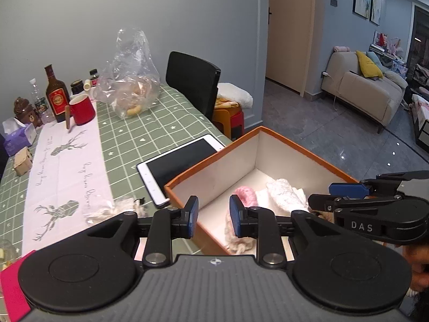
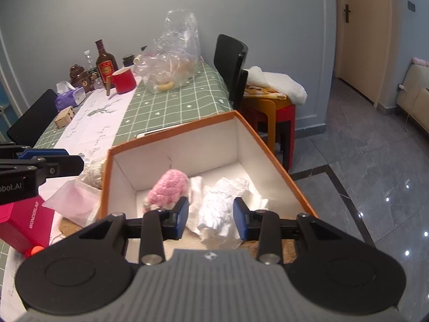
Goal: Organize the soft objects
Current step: 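Open both tools to release the tissue and knitted ball into the box, then move both tools back from the box toward the crocheted strawberry and snack packet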
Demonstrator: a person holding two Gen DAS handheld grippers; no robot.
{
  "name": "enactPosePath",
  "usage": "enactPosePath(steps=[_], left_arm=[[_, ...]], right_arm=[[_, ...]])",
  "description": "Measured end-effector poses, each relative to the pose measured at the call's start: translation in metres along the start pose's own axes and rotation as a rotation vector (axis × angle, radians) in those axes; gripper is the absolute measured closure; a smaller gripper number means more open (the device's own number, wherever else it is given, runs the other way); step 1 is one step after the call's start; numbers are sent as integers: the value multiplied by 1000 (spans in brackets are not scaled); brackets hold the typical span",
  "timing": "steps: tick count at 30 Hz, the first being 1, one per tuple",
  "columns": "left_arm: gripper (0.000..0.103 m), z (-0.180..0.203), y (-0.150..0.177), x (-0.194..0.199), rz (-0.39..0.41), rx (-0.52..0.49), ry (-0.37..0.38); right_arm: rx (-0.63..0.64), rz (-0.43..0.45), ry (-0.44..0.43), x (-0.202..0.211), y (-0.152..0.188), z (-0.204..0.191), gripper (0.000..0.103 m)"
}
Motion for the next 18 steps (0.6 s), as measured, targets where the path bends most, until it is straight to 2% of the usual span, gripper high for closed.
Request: enactPosePath(steps=[9, 15, 18], left_arm=[[65, -42, 26, 31, 14, 11, -24], [62, -62, 55, 43, 4, 6, -21], [56, -72, 76, 45, -7, -2, -26]], right_arm=[[100, 53, -36, 21, 2, -48, 66], [159, 50, -78, 26, 10, -78, 66], [192, 37, -100, 24, 16, -93, 66]])
Point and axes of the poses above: each gripper's, at about its wrist camera, not at the fingertips, and x roughly against the way its jaws point, z to its right, y to its underside, the point moved 1 cm from there along -x, roughly the way its jaws point, and after that the axes turned 5 degrees about -y, right-handed, at the moved point
